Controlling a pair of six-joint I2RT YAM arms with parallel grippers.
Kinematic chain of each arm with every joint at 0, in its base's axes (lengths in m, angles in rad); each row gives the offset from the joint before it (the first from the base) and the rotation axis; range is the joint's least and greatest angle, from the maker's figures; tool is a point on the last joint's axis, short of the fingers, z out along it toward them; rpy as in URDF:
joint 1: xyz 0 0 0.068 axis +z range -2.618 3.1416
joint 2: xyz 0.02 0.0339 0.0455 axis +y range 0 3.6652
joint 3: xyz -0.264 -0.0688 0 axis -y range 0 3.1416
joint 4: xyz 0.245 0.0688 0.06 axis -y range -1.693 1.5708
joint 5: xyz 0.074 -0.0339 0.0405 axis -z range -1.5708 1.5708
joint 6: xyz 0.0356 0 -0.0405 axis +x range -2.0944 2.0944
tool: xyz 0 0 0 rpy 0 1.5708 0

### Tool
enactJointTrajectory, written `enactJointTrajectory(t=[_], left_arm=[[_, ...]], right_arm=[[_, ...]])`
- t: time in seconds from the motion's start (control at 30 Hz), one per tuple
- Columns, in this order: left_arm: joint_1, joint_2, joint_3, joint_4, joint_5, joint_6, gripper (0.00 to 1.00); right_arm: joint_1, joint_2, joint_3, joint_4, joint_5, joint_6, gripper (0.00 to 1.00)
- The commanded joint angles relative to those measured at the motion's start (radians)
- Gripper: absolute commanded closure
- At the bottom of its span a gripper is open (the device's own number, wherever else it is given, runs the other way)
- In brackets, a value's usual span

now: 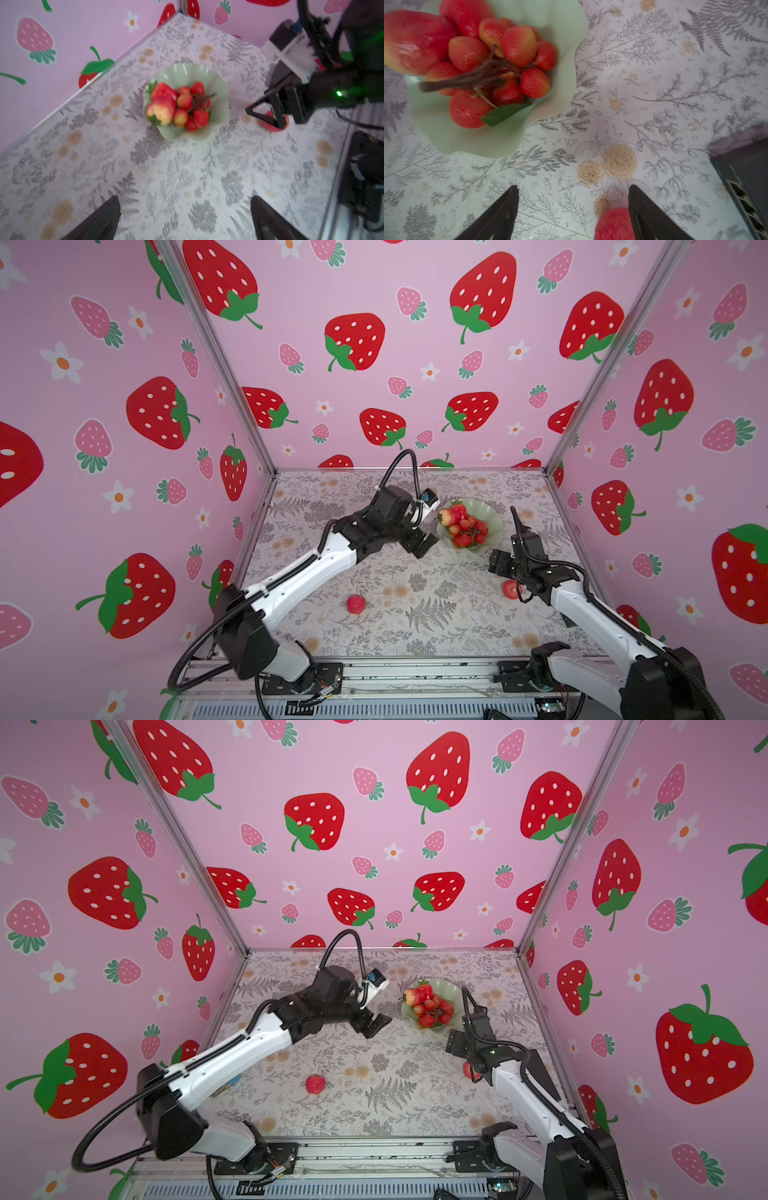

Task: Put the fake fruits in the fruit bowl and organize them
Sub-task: 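Grasp the red apple with the right gripper while the left gripper withdraws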

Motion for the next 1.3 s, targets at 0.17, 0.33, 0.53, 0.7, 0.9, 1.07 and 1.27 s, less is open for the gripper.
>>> enactJointTrajectory(t=[0.17,0.33,0.53,0.7,0.9,1.07,1.27], left_arm=[[-0.010,-0.152,-0.223,0.088,0.328,-0.056,0.01],[-0.011,-0.119,-0.225,0.123,0.352,-0.056,0.01],[-0.010,-0.124,-0.219,0.099,0.362,-0.038,0.01],[-0.010,-0.134,-0.228,0.116,0.352,-0.036,0.01],[-0.008,-0.143,-0.217,0.105,0.333,-0.031,0.01],[0.003,-0.172,-0.227,0.127,0.262,-0.032,0.01],[0.020,-0.182,-0.220,0.140,0.176,-0.050,0.01]], right_arm=[[0.069,0.071,0.010,-0.157,0.131,0.139,0.18],[0.118,0.090,0.039,-0.266,0.226,0.186,0.17],[0.143,0.135,0.013,-0.258,0.196,0.223,0.18],[0.162,0.134,-0.005,-0.255,0.170,0.240,0.29],[0.163,0.130,-0.006,-0.247,0.169,0.231,0.47],[0.154,0.092,0.085,-0.236,0.177,0.156,0.48],[0.070,0.084,0.232,-0.111,0.097,-0.010,0.51]])
